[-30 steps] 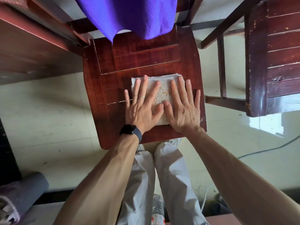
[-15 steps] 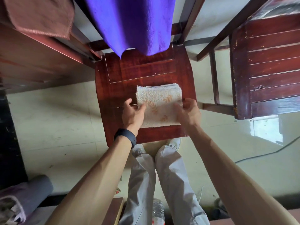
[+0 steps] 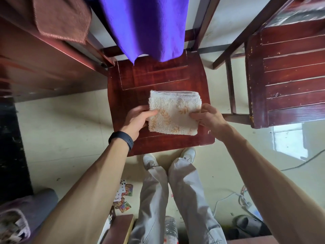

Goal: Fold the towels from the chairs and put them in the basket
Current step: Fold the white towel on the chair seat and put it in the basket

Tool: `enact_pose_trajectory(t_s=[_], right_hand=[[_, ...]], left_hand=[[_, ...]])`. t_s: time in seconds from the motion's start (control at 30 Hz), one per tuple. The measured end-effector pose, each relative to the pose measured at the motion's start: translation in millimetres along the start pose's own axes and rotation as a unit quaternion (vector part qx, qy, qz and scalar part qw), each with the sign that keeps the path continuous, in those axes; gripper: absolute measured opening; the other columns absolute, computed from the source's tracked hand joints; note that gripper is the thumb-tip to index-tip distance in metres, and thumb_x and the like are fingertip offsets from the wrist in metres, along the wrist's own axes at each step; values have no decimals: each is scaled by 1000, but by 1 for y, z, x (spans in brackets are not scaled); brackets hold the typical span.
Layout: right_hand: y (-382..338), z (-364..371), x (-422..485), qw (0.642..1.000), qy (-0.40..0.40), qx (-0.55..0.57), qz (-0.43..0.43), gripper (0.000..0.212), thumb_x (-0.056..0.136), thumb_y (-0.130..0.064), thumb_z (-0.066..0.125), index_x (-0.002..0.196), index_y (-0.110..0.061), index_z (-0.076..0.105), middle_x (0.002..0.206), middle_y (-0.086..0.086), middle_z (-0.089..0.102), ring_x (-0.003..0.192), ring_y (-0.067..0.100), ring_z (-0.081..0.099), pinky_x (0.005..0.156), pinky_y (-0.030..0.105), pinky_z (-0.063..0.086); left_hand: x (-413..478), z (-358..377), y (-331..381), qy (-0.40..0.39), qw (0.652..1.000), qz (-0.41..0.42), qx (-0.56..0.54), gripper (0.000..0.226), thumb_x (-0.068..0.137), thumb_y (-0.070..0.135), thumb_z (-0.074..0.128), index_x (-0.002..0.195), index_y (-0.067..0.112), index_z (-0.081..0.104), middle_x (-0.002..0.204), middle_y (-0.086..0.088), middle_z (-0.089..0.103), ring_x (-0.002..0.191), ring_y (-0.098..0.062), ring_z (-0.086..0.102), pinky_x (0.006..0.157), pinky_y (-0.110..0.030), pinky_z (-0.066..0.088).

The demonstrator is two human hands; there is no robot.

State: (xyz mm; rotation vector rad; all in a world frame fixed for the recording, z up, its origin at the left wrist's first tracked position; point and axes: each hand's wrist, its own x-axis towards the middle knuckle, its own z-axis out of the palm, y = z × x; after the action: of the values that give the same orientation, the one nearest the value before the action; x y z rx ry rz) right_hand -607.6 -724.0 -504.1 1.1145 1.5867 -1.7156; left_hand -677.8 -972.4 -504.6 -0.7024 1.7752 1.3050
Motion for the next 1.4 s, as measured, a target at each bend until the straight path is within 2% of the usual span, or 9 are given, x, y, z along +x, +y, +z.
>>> enact_pose_trajectory(t_s=[0.13, 0.3, 0.4, 0.5, 0.6, 0.8, 0.93, 1.13, 1.4], right_hand=[[-17, -20, -59, 997, -56, 44, -32, 36, 86, -4, 70, 121, -7, 61, 108, 15, 68, 95, 29, 68, 63, 29, 55], [-51, -46, -147, 990, -50, 105, -82, 37, 91, -16, 69, 126, -28, 64, 122, 16, 66, 110, 36, 66, 84, 51, 56], [-76, -59, -209, 985, -9, 118, -129, 33, 93, -19, 69, 125, -29, 65, 118, 9, 70, 109, 26, 68, 78, 45, 59], [-97, -71, -278, 976, 41, 129, -169, 34, 93, -21, 70, 125, -29, 64, 116, 10, 69, 108, 26, 69, 80, 49, 60], [-108, -82, -351, 961, 88, 158, -207, 35, 92, -22, 71, 125, -31, 64, 118, 12, 68, 108, 27, 69, 81, 50, 60], [-109, -105, -476, 913, 192, 228, -278, 34, 93, -14, 68, 124, -28, 65, 114, 17, 67, 107, 30, 68, 74, 45, 60], [-102, -131, -538, 875, 264, 260, -311, 38, 92, -12, 69, 125, -29, 64, 115, 18, 69, 109, 30, 68, 73, 47, 60], [-76, -194, -617, 804, 388, 275, -358, 36, 92, -12, 70, 122, -30, 65, 105, 11, 74, 98, 23, 73, 68, 40, 60], [-22, -310, -666, 716, 496, 324, -369, 34, 85, -33, 78, 117, -35, 68, 103, 9, 75, 100, 31, 71, 68, 43, 60]], left_hand=[[-46, -6, 32, -67, 997, 23, -1, 50, 67, 33, 87, 114, 25, 73, 107, 2, 76, 92, -18, 62, 92, -33, 49], [-117, -2, 84, -155, 987, 36, -29, 63, 71, 25, 87, 130, 21, 63, 117, -4, 73, 95, -20, 56, 80, -33, 47], [-167, 4, 119, -194, 978, 73, -17, 51, 79, 21, 80, 127, 26, 65, 109, 0, 74, 84, -14, 58, 77, -36, 49], [-225, 13, 154, -241, 965, 102, -3, 41, 85, 14, 74, 123, 27, 65, 116, -10, 72, 93, -21, 62, 87, -49, 51], [-285, 24, 193, -276, 951, 141, 13, 40, 87, 11, 71, 123, 26, 64, 123, -16, 68, 95, -22, 65, 80, -44, 56], [-388, 67, 257, -358, 900, 227, 105, 39, 86, 11, 74, 119, 31, 66, 115, -9, 72, 98, -25, 70, 81, -47, 58], [-446, 117, 288, -407, 854, 278, 168, 41, 88, 12, 72, 123, 33, 63, 107, -1, 75, 97, -18, 71, 64, -33, 56], [-517, 228, 307, -502, 789, 288, 207, 46, 81, 14, 75, 122, 30, 64, 114, -8, 73, 108, -26, 69, 82, -52, 57], [-597, 393, 300, -575, 726, 299, 231, 37, 83, 11, 75, 116, 26, 68, 118, -15, 70, 100, -30, 71, 78, -50, 60]])
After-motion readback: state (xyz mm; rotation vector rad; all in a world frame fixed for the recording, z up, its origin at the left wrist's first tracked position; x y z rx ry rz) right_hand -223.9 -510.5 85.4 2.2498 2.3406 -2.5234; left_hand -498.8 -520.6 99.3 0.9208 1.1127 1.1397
